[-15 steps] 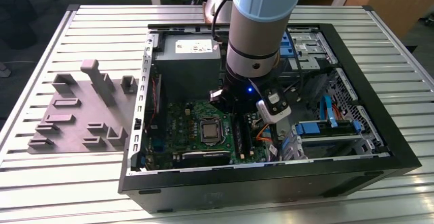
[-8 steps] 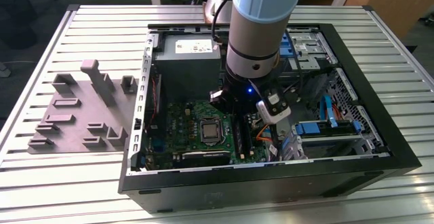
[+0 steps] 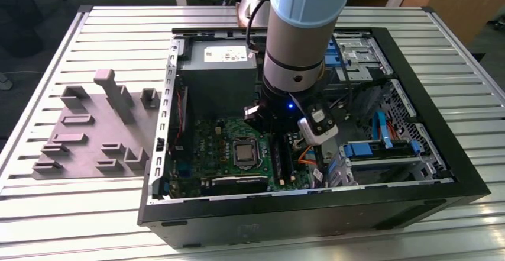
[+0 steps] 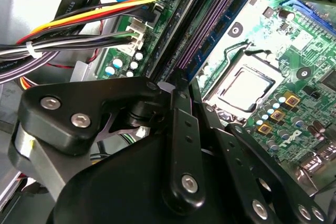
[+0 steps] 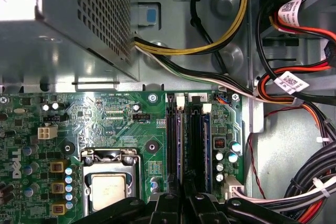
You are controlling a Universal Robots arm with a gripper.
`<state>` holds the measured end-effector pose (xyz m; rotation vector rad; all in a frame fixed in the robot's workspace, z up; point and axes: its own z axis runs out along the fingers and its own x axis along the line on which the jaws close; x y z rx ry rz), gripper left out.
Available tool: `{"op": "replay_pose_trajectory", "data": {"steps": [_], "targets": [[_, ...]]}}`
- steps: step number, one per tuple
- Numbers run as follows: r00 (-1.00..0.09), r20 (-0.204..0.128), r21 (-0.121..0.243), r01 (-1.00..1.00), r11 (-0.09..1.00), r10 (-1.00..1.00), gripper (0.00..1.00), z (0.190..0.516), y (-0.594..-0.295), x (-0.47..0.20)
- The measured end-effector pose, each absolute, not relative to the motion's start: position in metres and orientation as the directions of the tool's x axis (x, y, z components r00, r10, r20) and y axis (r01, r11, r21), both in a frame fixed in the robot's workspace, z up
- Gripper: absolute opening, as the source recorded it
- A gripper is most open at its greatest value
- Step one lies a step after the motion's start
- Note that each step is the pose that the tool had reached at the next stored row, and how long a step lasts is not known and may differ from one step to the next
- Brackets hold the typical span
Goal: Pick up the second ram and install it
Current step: 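Insert the second ram into the second slot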
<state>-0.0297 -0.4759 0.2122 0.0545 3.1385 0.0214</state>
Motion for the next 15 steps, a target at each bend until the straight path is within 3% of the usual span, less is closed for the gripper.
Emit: {"op": "replay_pose_trajectory", "data": {"steps": [15], "targets": [[-0.999,-0.002,0.014,0.036,0.999,0.036,0.14,0.2123,-0.4768,-0.0295]]}}
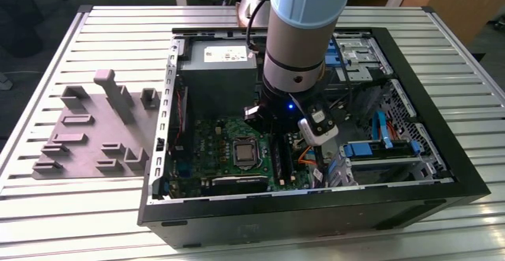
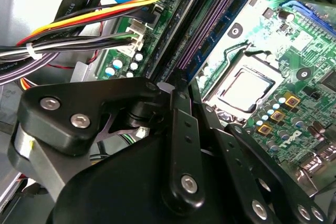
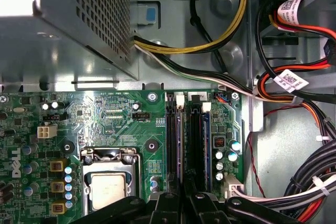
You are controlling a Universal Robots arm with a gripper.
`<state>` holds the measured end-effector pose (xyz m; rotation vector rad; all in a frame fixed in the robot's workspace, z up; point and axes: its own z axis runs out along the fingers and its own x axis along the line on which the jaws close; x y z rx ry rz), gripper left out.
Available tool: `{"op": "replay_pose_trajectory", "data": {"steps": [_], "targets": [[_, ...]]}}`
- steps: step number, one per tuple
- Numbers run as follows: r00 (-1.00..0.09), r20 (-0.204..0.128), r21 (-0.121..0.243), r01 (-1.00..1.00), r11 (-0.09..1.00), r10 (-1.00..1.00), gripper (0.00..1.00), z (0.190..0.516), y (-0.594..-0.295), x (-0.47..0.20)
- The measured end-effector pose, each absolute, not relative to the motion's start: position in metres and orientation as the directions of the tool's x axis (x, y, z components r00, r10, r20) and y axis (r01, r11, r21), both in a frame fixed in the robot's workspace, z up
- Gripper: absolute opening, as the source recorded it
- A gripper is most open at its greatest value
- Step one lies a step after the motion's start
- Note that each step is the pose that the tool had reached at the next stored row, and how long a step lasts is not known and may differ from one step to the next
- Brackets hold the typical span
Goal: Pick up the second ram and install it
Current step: 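Insert the second ram into the second slot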
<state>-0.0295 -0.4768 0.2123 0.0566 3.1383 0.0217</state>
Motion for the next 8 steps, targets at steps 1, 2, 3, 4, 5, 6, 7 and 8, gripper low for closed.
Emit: {"op": "replay_pose_trajectory", "data": {"steps": [1,2,3,4,5,6,7,8], "targets": [[-0.999,-0.002,0.014,0.036,0.999,0.036,0.14,0.2123,-0.4768,-0.0295],[-0.999,-0.002,0.014,0.036,0.999,0.036,0.14,0.2123,-0.4768,-0.0295],[-0.999,-0.002,0.014,0.036,0.999,0.036,0.14,0.2123,-0.4768,-0.0295],[-0.999,-0.002,0.014,0.036,0.999,0.036,0.14,0.2123,-0.4768,-0.0295],[-0.999,-0.002,0.014,0.036,0.999,0.036,0.14,0.2124,-0.4768,-0.0295],[-0.999,-0.002,0.014,0.036,0.999,0.036,0.14,0.2124,-0.4768,-0.0295],[-0.999,-0.002,0.014,0.036,0.999,0.036,0.14,0.2124,-0.4768,-0.0295],[-0.999,-0.002,0.014,0.036,0.999,0.036,0.14,0.2125,-0.4768,-0.0295]]}}
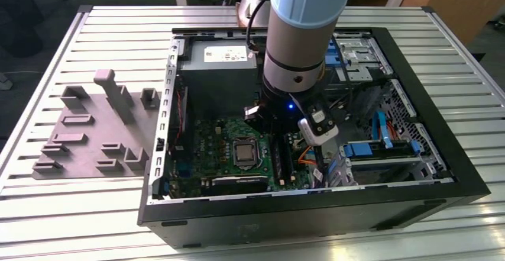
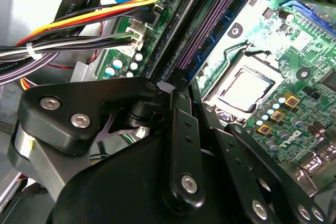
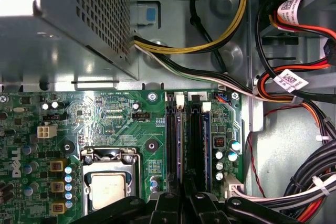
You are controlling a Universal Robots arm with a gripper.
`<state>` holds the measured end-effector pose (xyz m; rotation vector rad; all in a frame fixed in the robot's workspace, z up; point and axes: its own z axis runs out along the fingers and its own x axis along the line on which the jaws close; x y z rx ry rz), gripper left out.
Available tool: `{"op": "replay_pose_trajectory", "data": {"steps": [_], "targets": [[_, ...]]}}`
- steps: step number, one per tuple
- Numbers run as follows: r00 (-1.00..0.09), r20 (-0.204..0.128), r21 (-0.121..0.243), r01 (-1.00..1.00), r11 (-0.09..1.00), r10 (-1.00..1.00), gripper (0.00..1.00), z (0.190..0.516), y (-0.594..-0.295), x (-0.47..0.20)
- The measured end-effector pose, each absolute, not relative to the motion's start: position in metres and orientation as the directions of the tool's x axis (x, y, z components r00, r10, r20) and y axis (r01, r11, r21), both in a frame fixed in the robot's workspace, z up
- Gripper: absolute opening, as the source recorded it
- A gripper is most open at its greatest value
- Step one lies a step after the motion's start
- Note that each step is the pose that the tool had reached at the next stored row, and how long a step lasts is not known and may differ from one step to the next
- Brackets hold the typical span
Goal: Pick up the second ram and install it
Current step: 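Insert the second ram into the second slot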
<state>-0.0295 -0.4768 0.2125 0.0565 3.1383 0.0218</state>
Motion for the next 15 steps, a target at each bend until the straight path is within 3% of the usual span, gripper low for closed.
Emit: {"op": "replay_pose_trajectory", "data": {"steps": [15], "targets": [[-1.0,-0.001,0.014,0.026,1.0,0.026,0.14,0.2138,-0.4768,-0.0272]]}}
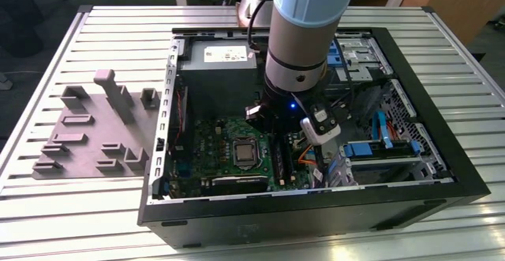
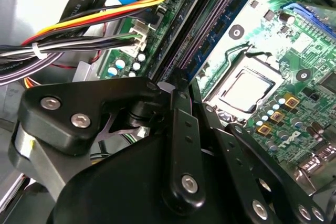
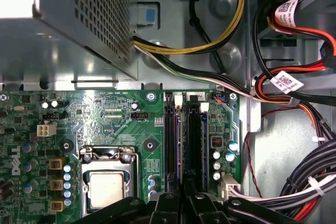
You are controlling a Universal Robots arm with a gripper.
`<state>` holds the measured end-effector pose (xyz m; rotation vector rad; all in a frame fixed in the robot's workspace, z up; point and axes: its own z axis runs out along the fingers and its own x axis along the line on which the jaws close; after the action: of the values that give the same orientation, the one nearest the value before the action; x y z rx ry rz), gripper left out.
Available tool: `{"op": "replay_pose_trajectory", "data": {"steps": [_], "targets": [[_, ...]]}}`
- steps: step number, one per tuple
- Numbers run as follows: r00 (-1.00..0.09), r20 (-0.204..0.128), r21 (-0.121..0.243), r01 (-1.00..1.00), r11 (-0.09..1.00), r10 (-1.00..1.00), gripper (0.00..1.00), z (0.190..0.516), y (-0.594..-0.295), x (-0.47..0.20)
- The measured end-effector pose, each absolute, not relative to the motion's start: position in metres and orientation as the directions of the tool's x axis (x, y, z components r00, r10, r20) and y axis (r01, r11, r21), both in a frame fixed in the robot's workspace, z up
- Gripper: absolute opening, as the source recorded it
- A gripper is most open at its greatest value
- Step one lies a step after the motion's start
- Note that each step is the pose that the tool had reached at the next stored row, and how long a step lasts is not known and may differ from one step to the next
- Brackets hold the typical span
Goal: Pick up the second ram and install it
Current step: 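Insert the second ram into the second slot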
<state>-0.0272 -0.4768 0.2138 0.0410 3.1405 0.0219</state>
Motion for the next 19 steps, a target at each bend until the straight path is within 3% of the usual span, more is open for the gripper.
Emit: {"op": "replay_pose_trajectory", "data": {"steps": [19], "targets": [[-1.0,-0.001,0.015,0.02,1.0,0.02,0.14,0.211,-0.476,-0.0267]]}}
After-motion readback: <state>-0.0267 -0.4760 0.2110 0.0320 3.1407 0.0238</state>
